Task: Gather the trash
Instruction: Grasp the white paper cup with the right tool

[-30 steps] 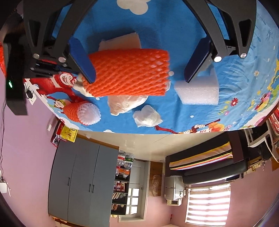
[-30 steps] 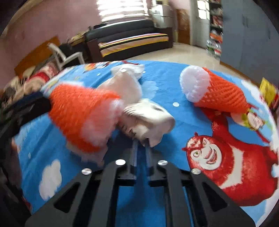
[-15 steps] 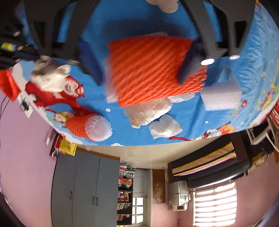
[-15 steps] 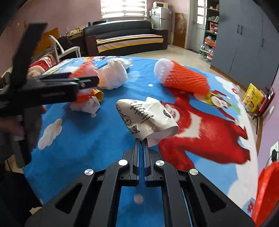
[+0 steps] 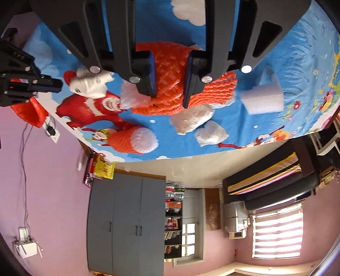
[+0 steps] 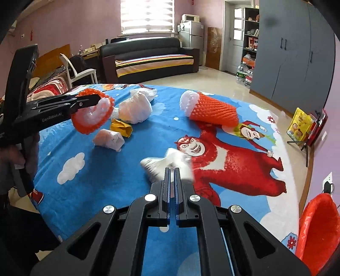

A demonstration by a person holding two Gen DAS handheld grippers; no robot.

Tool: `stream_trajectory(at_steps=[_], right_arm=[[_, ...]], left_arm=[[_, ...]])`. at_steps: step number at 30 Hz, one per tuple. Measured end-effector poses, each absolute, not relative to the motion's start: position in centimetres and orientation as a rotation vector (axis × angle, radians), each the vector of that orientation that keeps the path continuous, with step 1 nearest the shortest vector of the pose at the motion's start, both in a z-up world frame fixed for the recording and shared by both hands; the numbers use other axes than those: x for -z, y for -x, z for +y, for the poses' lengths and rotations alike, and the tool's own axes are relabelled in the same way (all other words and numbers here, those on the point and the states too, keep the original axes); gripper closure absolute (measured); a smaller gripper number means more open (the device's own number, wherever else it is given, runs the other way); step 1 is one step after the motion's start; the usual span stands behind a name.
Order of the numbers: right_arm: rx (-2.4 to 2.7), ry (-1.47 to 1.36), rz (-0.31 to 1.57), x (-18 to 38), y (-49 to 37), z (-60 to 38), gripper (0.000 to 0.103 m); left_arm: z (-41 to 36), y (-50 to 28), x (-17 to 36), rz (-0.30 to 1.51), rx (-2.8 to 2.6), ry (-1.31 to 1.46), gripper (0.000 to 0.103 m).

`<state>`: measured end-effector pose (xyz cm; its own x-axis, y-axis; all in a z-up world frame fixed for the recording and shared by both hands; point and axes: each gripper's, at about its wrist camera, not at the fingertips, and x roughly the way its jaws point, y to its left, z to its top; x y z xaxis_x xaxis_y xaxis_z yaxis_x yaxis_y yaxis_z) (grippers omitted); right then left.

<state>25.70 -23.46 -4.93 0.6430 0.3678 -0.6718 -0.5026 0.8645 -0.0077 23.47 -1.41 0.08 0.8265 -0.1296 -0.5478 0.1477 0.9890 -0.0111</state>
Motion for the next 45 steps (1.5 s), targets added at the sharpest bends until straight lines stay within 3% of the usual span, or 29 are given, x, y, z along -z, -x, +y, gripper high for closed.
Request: stream_trajectory(at_steps=[3,4,5,7,9,16,20,29,35,42,43,45], right_arm=[[-0.509,0.199,0.755,5.9,-25.7,-23.4,0.096],[-0.498,0.198,0.784,6.4,-26.1,-23.5,0.095],[-0.489,0.198,0.794,6.6,-26.2,-23.5,0.091],[-0.469,0.183,0.803,6.9,-26.6,-24.0,0.079],[-0.455,0.161,0.796,6.8,-26.8,-24.4,0.053],[-0.435,0.148,0.78,7.1,-28.1,-24.1,0.05],[-0.512,0.141,0.845,8.5,-29.3,-22.4,0.035],[-0.499,0.27,0.838,9.9,-29.6,-18.8,0.035],[-0.516,0.224,0.79,9.0,-29.7,-19.2,0.019],[-0.501,0.259,0.826,9.9,-30.7,-18.3,0.019],[-0.503,0.254,0.826,9.9,-30.8,-18.2,0.019],[-0.505,0.257,0.815,9.7,-30.8,-18.3,0.039]], left_arm=[[-2.8,-23.3,0.4,0.611,0.186,-0.088,0.067],[-3.0,-23.2,0.7,0.612,0.18,-0.1,0.042],[-3.3,-23.1,1.0,0.611,0.174,-0.114,0.023],[-3.8,-22.8,1.3,0.618,0.188,-0.13,0.022],[-4.2,-22.3,1.7,0.622,0.201,-0.161,0.022],[-4.3,-21.0,2.4,0.634,0.171,-0.163,0.017],[-3.5,-20.1,2.1,0.625,0.116,-0.141,0.017],[0.2,-17.5,1.9,0.667,0.032,0.05,0.012],[1.4,-13.3,2.9,0.655,-0.002,0.127,0.007],[1.2,-11.3,5.7,0.71,-0.039,0.144,0.007],[1.1,-11.7,6.0,0.724,-0.031,0.158,0.007],[1.3,-12.5,6.0,0.715,-0.059,0.171,0.007]])
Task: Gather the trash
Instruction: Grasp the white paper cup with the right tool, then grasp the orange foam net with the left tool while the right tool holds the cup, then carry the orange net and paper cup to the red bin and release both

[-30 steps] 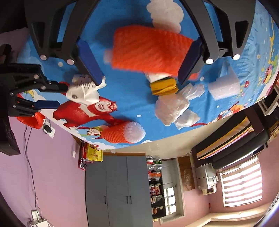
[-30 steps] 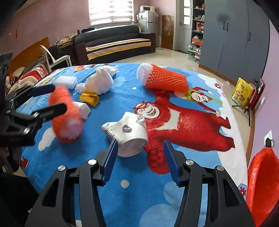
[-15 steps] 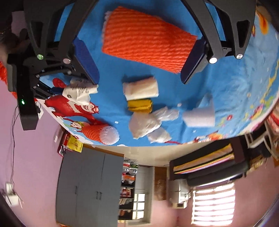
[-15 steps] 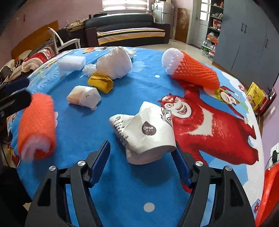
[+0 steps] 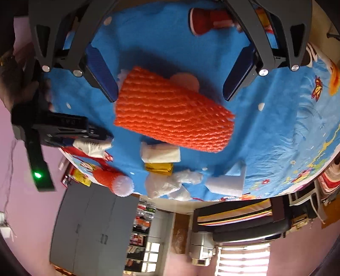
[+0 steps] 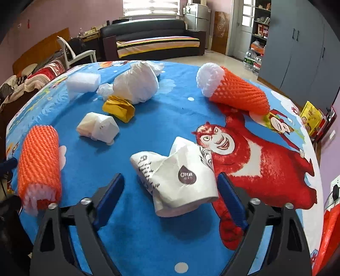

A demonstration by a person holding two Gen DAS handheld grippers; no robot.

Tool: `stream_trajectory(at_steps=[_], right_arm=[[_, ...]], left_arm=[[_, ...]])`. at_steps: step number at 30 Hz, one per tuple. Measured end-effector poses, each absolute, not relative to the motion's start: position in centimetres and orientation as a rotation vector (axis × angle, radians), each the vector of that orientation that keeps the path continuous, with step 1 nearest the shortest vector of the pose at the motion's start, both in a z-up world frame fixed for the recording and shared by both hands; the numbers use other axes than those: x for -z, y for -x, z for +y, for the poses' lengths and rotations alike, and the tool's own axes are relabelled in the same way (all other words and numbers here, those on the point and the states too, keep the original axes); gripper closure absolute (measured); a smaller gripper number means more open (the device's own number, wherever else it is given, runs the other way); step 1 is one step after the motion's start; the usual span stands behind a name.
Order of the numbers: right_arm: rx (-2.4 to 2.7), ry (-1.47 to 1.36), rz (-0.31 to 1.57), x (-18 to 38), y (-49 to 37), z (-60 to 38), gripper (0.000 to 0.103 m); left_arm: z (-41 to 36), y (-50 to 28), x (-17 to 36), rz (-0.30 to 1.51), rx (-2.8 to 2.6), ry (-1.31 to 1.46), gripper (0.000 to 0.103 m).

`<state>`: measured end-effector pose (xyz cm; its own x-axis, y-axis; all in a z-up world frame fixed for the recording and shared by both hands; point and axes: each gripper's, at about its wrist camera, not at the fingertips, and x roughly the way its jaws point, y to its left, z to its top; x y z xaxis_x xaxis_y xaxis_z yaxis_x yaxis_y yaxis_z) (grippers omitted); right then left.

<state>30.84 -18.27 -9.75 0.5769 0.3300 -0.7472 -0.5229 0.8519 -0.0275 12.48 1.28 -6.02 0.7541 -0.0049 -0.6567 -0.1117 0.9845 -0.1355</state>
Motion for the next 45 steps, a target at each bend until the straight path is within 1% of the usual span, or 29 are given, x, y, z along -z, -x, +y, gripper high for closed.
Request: stream_trajectory(at_steps=[1,2,5,9,13,19,21,22,23,24,25,26,27,28,29,35,45], right_arm=[[-0.49,0.268,0.805,9.6,-30.8,-18.3,0.04],[-0.493,0.272,0.803,9.6,-30.7,-18.4,0.052],[-0.482,0.281,0.784,8.8,-29.8,-18.9,0.052],[-0.468,0.3,0.75,7.7,-28.1,-20.3,0.052],[-0.453,0.277,0.732,6.9,-27.1,-22.2,0.052],[-0.458,0.182,0.721,6.0,-26.3,-24.2,0.052],[-0.46,0.166,0.713,5.7,-25.6,-24.4,0.052],[-0.46,0.16,0.709,5.7,-25.2,-24.5,0.051],[-0.46,0.16,0.709,5.7,-25.2,-24.5,0.051],[-0.459,0.153,0.707,5.6,-24.9,-24.7,0.051],[-0.456,0.143,0.707,5.6,-24.5,-25.0,0.051],[-0.449,0.133,0.705,5.5,-24.1,-25.5,0.051],[-0.445,0.127,0.703,5.4,-23.8,-25.8,0.051],[-0.433,0.116,0.699,5.3,-23.5,-26.5,0.051],[-0.424,0.107,0.697,5.1,-23.2,-27.0,0.051],[-0.36,0.034,0.647,3.4,-21.5,-31.9,0.051],[-0.162,-0.119,0.585,2.4,-20.3,-40.4,0.051]], left_arm=[[1.4,-12.8,5.9,0.708,-0.068,0.183,0.007],[1.6,-13.3,5.8,0.702,-0.07,0.205,0.007],[1.5,-14.5,5.4,0.686,-0.09,0.23,0.007],[1.6,-16.0,5.7,0.713,-0.062,0.329,0.007],[1.3,-15.7,5.7,0.732,-0.018,0.431,0.006],[0.9,-17.1,6.2,0.735,-0.134,0.467,0.005],[0.7,-17.6,6.4,0.721,-0.171,0.46,0.007],[0.5,-17.8,6.6,0.713,-0.188,0.454,0.017],[0.1,-18.0,6.9,0.715,-0.182,0.442,0.04],[-0.5,-18.3,7.1,0.727,-0.168,0.417,0.049],[-1.0,-18.1,7.1,0.724,-0.168,0.393,0.062],[-1.3,-18.1,7.2,0.715,-0.157,0.377,0.077],[-1.8,-17.8,6.9,0.701,-0.128,0.353,0.081],[-2.1,-17.6,6.7,0.687,-0.109,0.343,0.084],[-2.6,-17.2,6.3,0.665,-0.089,0.329,0.085],[-6.3,-15.5,3.3,0.575,0.073,0.228,0.085],[-14.9,-17.2,1.2,0.549,0.26,0.032,0.085]])
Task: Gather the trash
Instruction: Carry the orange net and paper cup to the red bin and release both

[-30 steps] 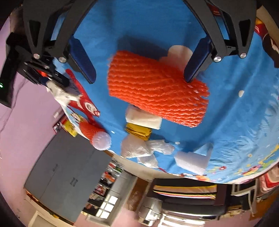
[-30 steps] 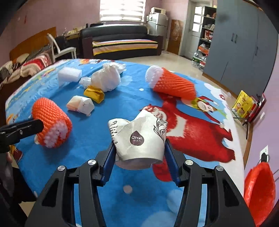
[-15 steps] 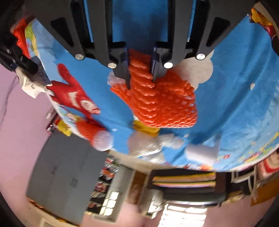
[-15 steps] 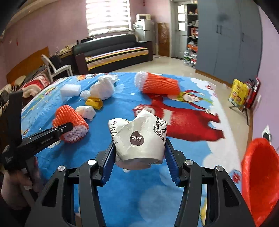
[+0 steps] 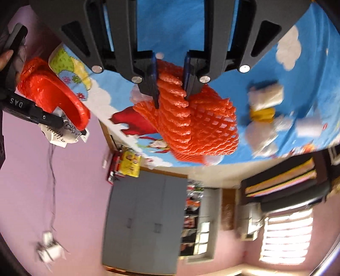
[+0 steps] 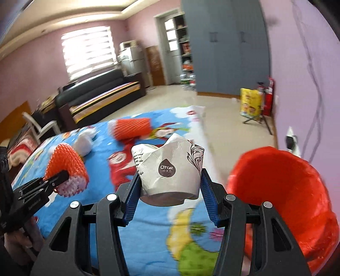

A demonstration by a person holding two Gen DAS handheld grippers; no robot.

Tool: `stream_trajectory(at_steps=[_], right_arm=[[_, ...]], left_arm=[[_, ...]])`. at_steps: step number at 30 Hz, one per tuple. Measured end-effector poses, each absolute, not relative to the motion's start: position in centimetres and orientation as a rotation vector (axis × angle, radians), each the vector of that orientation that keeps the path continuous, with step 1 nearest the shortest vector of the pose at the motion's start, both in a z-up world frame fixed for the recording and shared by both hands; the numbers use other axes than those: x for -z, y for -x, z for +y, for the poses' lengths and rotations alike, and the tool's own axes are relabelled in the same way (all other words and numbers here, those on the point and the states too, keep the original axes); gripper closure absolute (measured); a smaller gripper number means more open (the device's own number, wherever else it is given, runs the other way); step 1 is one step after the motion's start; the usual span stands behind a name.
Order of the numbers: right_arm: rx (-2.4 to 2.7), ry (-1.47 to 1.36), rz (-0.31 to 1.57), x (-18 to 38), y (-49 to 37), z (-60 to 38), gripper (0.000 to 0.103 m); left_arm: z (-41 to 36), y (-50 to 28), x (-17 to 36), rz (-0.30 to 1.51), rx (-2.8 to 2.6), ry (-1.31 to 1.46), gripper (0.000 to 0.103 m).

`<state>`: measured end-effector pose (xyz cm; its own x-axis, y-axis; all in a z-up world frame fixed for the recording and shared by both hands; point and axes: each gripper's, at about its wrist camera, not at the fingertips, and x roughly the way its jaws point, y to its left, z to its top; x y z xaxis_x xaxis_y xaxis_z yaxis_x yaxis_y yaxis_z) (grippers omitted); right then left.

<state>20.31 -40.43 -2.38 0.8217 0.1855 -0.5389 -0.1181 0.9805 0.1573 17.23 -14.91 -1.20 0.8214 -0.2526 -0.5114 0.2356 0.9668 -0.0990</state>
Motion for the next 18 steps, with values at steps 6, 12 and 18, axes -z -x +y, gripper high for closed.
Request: stream_trajectory(at_steps=[6,12,18], right_arm=[[-0.046,-0.119,0.572,2.7,-19.4,-44.1,0.051],[0.055,-0.119,0.57,3.3,-18.4,-47.5,0.051],[0.15,-0.136,0.557,3.6,-16.5,-50.6,0.051]], left_arm=[[-20.1,-18.7,0.3,0.515,0.376,-0.058,0.085],[-25.0,-19.2,-0.3,0.495,0.506,-0.086,0.084],[-30.1,-19.2,0.0,0.478,0.627,-0.091,0.084]])
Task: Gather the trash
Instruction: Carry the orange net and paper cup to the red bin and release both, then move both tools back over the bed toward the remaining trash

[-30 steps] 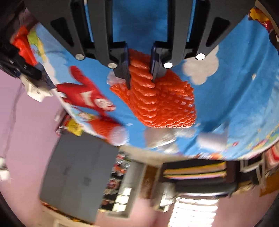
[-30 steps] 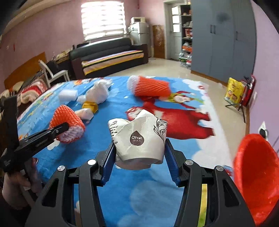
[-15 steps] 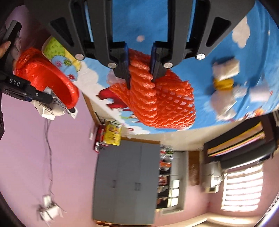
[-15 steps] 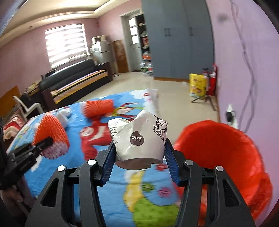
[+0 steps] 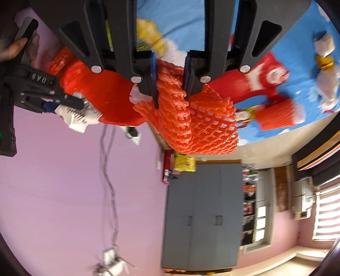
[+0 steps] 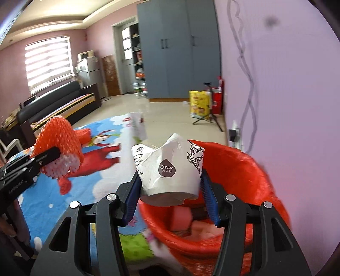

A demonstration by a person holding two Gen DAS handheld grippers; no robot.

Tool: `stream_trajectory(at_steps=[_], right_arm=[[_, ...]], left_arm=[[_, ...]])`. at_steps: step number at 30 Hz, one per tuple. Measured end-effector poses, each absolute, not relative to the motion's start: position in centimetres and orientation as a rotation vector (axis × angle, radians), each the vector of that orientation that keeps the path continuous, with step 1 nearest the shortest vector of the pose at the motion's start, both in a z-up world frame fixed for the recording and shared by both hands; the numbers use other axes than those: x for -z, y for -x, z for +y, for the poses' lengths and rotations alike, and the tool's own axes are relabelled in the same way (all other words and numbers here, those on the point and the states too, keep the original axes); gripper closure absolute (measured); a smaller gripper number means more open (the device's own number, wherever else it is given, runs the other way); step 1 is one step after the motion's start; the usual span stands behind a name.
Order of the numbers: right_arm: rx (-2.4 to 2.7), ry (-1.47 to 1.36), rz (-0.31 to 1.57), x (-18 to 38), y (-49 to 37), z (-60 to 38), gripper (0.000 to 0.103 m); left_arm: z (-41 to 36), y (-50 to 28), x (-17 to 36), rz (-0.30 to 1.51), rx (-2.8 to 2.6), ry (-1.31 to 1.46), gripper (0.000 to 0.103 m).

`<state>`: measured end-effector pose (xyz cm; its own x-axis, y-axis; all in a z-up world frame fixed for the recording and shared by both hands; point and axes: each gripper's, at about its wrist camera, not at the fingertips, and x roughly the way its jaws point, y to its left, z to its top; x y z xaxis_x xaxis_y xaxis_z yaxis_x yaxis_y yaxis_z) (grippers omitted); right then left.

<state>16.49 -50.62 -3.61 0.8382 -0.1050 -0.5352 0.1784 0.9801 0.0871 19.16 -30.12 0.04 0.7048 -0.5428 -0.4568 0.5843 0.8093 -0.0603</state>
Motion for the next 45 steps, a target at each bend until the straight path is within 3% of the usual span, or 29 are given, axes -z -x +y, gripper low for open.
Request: stream_trajectory(at_steps=[12,24,28,30,37,42,45], right_arm=[[0.284,-0.149,0.58,5.1,-14.9,-54.2,0.051],[0.28,-0.159,0.572,5.3,-14.5,-54.3,0.05],[0.284,-0.166,0.567,5.4,-14.5,-54.6,0.048],[0.288,-0.182,0.566,5.4,-14.6,-54.9,0.04],[0.291,-0.188,0.547,5.1,-14.1,-55.0,0.039],[0.295,-0.193,0.529,4.9,-13.8,-54.8,0.038],[0.281,-0.209,0.531,5.2,-14.2,-54.9,0.038]], left_arm=[[-37.7,-20.0,2.0,0.48,0.769,-0.208,0.084],[-38.7,-22.3,3.3,0.525,0.831,-0.217,0.082],[-39.2,-22.6,4.0,0.521,0.84,-0.227,0.075],[-39.1,-22.6,4.1,0.527,0.836,-0.218,0.071],[-37.3,-22.3,3.4,0.491,0.845,-0.17,0.032],[-35.0,-21.9,2.2,0.461,0.824,-0.168,0.03],[-32.2,-21.7,1.1,0.453,0.781,-0.14,0.022]])
